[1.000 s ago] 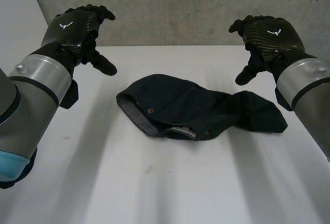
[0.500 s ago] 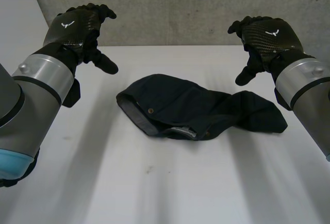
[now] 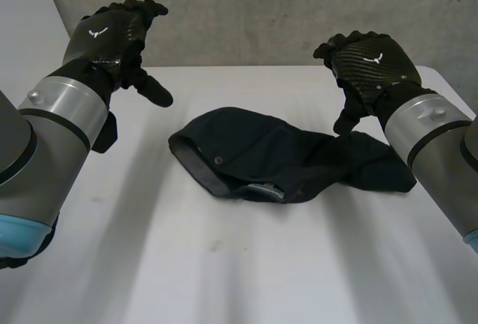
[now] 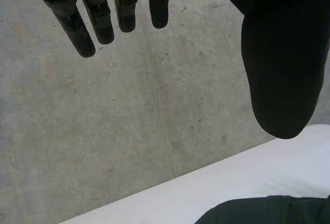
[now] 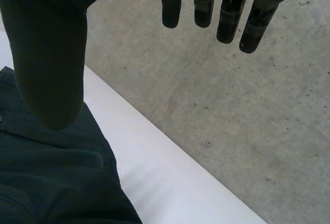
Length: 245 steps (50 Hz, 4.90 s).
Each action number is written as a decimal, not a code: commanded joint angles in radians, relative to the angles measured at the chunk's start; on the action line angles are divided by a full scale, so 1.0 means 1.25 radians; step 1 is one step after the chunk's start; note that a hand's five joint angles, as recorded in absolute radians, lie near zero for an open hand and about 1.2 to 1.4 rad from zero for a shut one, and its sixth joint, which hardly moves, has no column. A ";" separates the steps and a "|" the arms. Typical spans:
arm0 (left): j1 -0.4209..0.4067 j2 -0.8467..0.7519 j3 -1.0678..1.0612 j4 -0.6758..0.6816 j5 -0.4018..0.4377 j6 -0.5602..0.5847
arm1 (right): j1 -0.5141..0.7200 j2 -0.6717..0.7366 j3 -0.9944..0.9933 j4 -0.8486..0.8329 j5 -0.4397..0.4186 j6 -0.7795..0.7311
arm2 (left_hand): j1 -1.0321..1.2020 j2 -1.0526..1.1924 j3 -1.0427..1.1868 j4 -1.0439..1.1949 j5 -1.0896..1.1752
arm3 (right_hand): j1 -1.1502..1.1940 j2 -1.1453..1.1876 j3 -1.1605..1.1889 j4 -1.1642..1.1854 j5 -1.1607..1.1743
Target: Fold the shorts.
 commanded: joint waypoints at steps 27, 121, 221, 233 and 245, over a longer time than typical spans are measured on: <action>0.001 -0.006 -0.001 0.019 -0.001 0.000 | 0.113 0.293 -0.004 0.027 0.002 -0.119 | -0.017 -0.020 -0.025 -0.019 -0.033 | 0.765 0.752 0.756 0.739 0.632; 0.011 -0.031 -0.081 0.058 0.000 0.000 | 0.079 0.254 0.216 -0.163 0.082 -0.006 | -0.017 -0.020 -0.025 -0.019 -0.033 | 0.963 0.950 0.953 0.936 0.829; 0.082 -0.406 0.465 0.068 0.098 0.318 | -0.013 0.365 -0.502 -0.063 0.079 -0.222 | 0.957 0.954 0.949 0.955 0.941 | 0.963 0.950 0.953 0.936 0.829; 0.082 -0.191 0.338 0.534 0.054 0.308 | 0.001 0.302 -0.507 -0.429 0.097 -0.210 | 0.957 0.954 0.949 0.955 0.941 | 0.963 0.950 0.953 0.936 0.829; 0.083 -0.271 0.150 0.329 0.063 0.292 | 0.037 0.395 -0.426 -0.052 0.089 -0.211 | 0.957 0.954 0.949 0.955 0.941 | 0.963 0.950 0.953 0.936 0.829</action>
